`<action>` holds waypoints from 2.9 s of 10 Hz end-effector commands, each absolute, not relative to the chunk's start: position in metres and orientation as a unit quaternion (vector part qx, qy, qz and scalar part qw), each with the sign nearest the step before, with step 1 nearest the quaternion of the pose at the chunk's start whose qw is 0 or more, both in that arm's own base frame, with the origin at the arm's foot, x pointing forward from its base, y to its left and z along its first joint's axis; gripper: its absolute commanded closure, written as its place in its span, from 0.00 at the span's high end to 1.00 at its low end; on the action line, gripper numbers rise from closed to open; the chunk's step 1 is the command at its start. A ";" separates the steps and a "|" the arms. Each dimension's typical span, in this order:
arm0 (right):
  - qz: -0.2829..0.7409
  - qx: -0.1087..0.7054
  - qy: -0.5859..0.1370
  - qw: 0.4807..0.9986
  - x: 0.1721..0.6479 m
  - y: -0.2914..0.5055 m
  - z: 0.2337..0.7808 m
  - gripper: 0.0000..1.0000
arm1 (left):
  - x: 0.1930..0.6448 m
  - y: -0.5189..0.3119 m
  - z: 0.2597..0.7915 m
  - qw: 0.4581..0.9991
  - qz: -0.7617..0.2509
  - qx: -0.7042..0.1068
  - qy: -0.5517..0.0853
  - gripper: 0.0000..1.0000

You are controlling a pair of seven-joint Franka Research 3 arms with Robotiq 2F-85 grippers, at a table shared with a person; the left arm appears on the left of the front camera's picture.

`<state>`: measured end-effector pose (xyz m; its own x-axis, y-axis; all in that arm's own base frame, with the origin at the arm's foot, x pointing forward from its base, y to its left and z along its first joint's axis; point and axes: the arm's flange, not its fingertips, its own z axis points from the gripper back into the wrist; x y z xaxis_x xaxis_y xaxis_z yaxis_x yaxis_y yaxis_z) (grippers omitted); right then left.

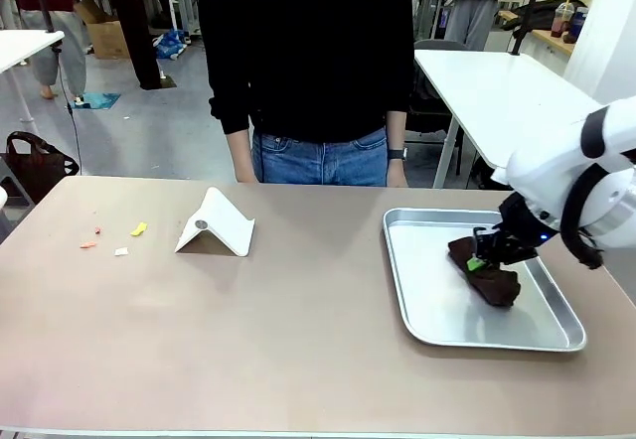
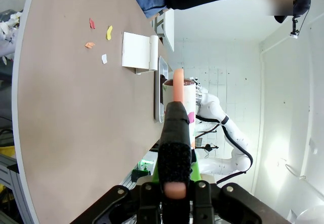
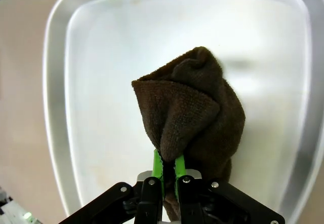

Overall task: Clean the surface of the table.
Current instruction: If a person points to the right, clean the right side of the table with your right hand, and if they point to the left, clean the left side with your left hand.

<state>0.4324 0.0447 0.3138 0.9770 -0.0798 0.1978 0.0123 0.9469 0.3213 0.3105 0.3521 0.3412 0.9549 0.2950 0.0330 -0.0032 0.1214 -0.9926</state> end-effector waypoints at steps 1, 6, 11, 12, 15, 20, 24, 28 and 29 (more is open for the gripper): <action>-0.071 0.153 -0.118 0.979 0.424 0.023 0.320 0.10 | 0.307 0.351 0.344 0.741 0.098 -0.655 -0.112 0.00; -0.105 0.190 -0.134 0.967 0.421 -0.001 0.322 0.10 | 0.307 0.351 0.344 0.741 0.098 -0.655 -0.112 0.00; -0.103 0.252 -0.145 0.951 0.417 -0.010 0.331 0.10 | 0.307 0.351 0.344 0.741 0.098 -0.655 -0.112 0.00; -0.110 0.331 -0.147 0.926 0.414 -0.021 0.341 0.10 | 0.307 0.351 0.344 0.741 0.098 -0.655 -0.112 0.00; -0.138 0.507 -0.052 0.849 0.417 -0.041 0.346 0.10 | 0.307 0.351 0.344 0.741 0.098 -0.655 -0.112 0.00; -0.187 0.727 0.055 0.658 0.414 -0.073 0.354 0.10 | 0.307 0.351 0.344 0.741 0.098 -0.655 -0.112 0.00; -0.159 0.707 0.042 0.688 0.403 -0.070 0.348 0.10 | 0.307 0.351 0.344 0.741 0.098 -0.655 -0.112 0.00; -0.159 0.707 0.042 0.688 0.403 -0.070 0.348 0.10 | 0.307 0.351 0.344 0.741 0.098 -0.655 -0.112 0.00; -0.159 0.707 0.042 0.688 0.403 -0.070 0.348 0.10 | 0.307 0.351 0.344 0.741 0.098 -0.655 -0.112 0.00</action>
